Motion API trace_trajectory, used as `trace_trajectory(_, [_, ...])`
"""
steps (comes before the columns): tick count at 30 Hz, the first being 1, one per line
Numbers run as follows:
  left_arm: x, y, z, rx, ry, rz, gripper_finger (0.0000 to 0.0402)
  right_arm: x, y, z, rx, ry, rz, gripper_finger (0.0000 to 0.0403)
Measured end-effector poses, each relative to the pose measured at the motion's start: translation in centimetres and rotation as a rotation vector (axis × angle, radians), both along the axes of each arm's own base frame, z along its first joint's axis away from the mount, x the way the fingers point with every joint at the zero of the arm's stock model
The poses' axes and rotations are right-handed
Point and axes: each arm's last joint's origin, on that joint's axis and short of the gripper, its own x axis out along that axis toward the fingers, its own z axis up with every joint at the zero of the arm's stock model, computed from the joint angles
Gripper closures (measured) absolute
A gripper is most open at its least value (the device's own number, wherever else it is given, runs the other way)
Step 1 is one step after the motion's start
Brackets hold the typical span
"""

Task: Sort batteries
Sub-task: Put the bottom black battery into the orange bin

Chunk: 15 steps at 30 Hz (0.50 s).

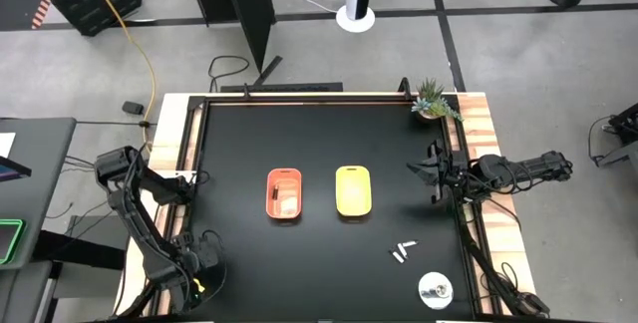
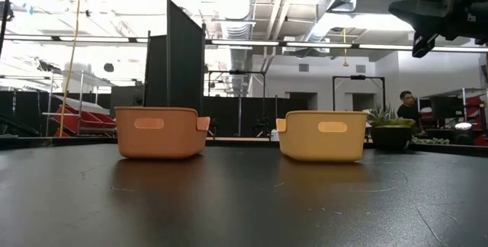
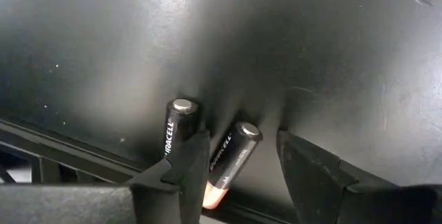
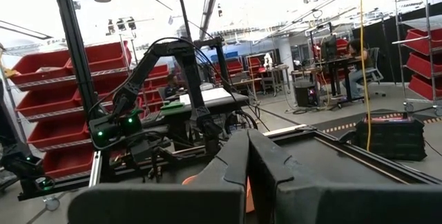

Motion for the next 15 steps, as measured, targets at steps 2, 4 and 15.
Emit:
trace_trajectory(2, [0.01,-0.03,-0.01,-0.003,0.000,0.007,0.0233,-0.01,0.00,0.01,0.001,-0.001,0.000,0.0374])
trace_trajectory(4, [0.01,-0.06,-0.02,-0.005,0.001,0.007,0.0235,0.00,0.00,0.01,0.000,-0.001,0.000,0.0374])
trace_trajectory(15, [0.02,-0.20,-0.04,-0.025,0.012,-0.001,0.0342,0.00,0.00,0.01,0.001,-0.001,0.000,0.0374])
